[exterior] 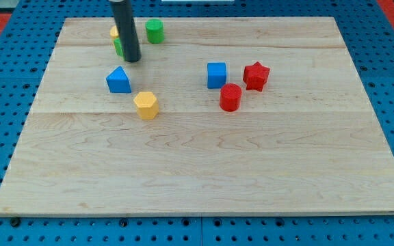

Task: Push the yellow hexagon closer to the green star

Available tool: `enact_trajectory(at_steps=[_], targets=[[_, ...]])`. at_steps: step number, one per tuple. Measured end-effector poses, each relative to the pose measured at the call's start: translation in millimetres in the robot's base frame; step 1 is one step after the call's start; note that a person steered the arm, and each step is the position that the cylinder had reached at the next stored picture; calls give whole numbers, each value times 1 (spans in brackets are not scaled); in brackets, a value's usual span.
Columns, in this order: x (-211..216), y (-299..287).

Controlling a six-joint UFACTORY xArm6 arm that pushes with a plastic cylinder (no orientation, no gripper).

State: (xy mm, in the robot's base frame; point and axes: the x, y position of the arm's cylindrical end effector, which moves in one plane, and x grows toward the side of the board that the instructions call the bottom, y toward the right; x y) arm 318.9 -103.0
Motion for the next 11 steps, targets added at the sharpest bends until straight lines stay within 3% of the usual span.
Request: enact_trajectory(at_steps=[1, 2, 3, 4, 5, 11], targets=[[67, 79], [151, 84], [174, 59], [134, 40], [122, 41], [139, 54]])
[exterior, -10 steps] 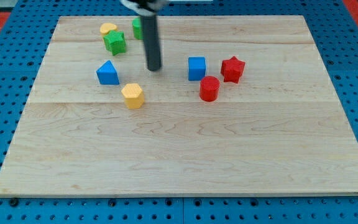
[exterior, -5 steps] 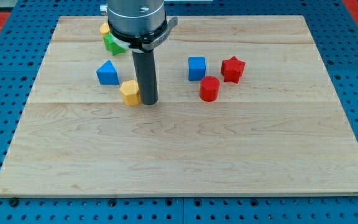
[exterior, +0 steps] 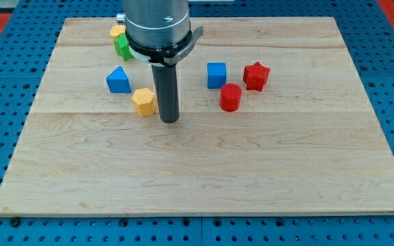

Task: Push the yellow hexagon closer to the green star

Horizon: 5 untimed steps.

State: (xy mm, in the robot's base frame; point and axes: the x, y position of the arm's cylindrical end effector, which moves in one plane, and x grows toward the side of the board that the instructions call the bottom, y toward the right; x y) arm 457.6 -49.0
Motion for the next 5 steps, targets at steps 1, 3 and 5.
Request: enact_trajectory(at_steps=[1, 3, 5], targets=[[0, -2], [23, 10], [1, -10]])
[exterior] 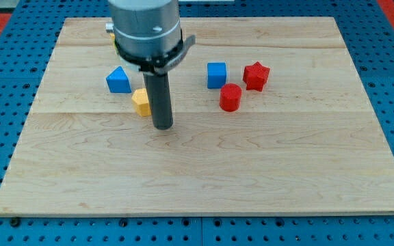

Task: Push the yellow hexagon closer to the green star

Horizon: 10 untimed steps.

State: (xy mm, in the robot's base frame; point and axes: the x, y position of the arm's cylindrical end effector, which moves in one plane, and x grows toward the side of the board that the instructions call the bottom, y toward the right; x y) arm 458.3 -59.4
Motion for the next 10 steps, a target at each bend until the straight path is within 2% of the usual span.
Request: enact_trajectory(at_steps=[1, 3, 4, 5, 6, 7, 8, 10], targets=[[-29, 0], [-60, 1], [-29, 8], [34, 8], [57, -36], [13, -58], [-34, -33], [-59, -44]])
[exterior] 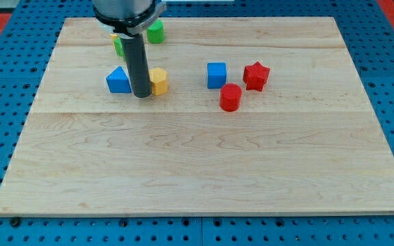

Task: Push the yellow hexagon closer to the green star

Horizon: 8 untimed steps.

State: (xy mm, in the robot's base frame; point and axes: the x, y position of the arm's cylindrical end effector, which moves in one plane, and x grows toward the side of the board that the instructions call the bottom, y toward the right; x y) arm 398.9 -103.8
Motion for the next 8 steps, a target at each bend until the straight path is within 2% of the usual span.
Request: enact_trajectory(at_steps=[5, 6, 7, 8], targets=[[-35, -6], [2, -6], [0, 23], [-35, 3]])
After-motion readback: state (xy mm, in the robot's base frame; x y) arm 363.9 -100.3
